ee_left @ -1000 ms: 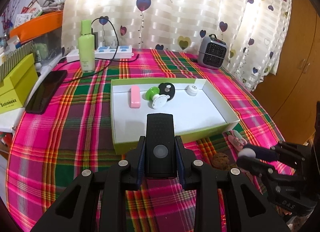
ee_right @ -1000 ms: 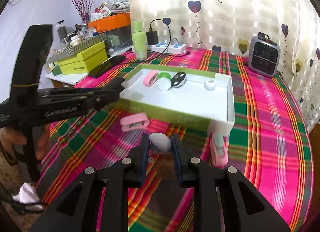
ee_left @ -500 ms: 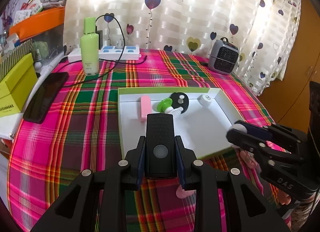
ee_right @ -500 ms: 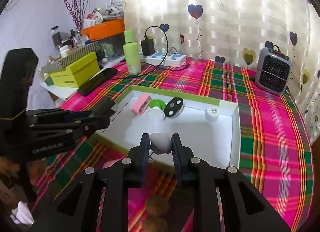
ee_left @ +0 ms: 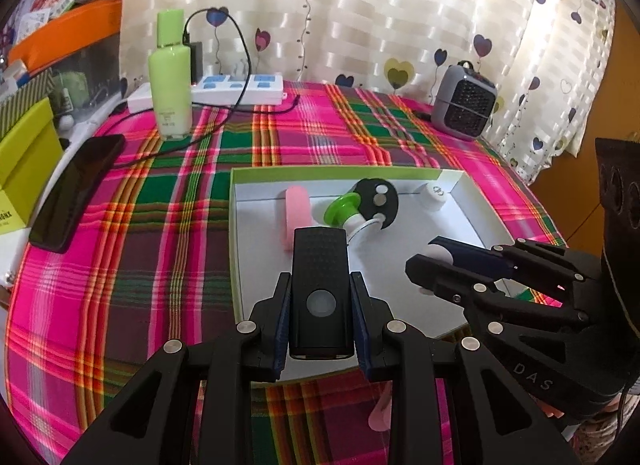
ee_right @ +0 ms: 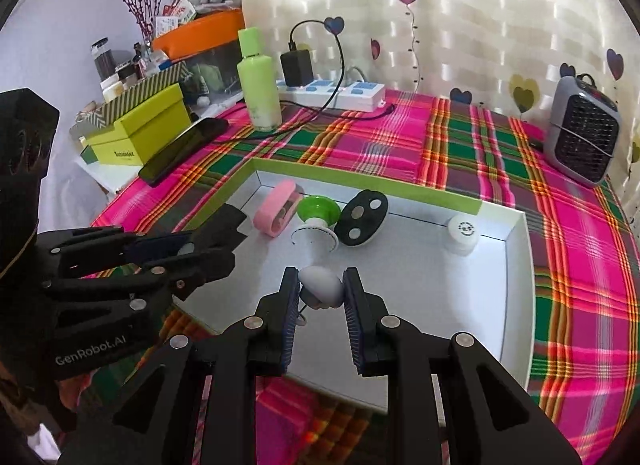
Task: Organize objects
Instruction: 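Lower and open the left tool releasing the black block while the right tool releases the mushroom object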
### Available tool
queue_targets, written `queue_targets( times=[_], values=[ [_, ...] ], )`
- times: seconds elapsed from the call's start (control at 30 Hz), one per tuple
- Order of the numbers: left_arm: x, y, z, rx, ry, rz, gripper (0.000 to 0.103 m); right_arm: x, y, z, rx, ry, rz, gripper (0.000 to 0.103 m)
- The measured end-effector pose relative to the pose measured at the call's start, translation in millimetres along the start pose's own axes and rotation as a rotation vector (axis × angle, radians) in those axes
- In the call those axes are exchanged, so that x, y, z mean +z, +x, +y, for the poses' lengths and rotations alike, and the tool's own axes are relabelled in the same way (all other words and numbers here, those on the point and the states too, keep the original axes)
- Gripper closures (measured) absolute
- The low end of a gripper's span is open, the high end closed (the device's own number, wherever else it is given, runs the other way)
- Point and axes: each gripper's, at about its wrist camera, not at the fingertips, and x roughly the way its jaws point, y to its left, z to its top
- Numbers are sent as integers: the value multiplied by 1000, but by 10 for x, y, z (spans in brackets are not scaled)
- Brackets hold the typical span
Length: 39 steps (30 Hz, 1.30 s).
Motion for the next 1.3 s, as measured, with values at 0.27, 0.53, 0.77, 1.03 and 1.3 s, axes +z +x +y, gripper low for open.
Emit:
queue_targets(
  times=[0.27,0.53,0.77,1.03,1.3],
  values=[
    [-9,123,35,5,-4,26,78,48,149,-17,-12,-7,36,80],
    [-6,162,-8,14,30,25,78,74,242,-19,-14,-9,55,80],
    [-20,200,-47,12,40,35,78,81,287,-48,-27,-7,70,80],
    [-15,201,-55,19,43,30,78,75,298,-79,-29,2,76,80],
    [-15,200,-53,19,43,30,77,81,321,-91,-19,5,88,79]
  ],
)
